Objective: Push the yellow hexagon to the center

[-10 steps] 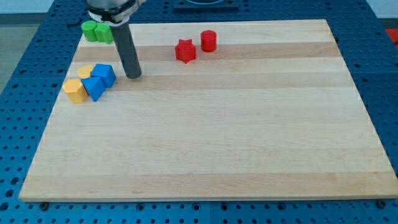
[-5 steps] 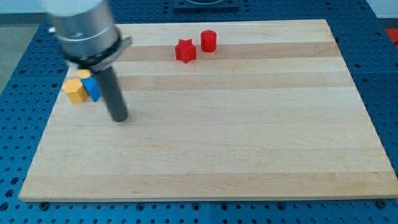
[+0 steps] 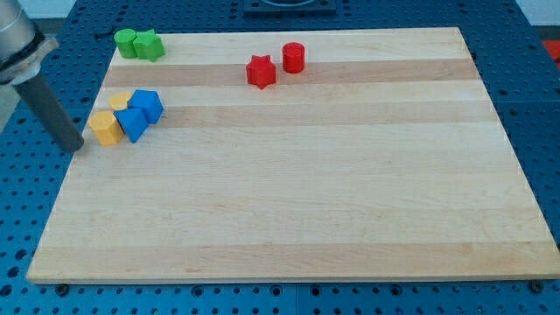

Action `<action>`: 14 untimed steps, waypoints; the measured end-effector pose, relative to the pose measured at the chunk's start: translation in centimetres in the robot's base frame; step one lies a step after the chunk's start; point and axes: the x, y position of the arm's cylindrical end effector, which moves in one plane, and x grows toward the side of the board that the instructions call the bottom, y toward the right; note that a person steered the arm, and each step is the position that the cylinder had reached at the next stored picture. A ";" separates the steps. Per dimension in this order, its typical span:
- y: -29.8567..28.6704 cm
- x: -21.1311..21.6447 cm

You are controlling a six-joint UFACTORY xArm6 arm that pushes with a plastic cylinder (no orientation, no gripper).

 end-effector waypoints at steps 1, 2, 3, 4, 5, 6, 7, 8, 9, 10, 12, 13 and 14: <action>0.8 -1.9; 2.5 -2.8; 5.3 -3.2; 7.9 -3.0; 10.4 -0.9; 12.8 1.7; 14.0 2.3; 12.9 1.1; 10.2 -0.3; 6.4 -0.5; 7.2 4.9; 13.7 2.4; 20.0 -1.4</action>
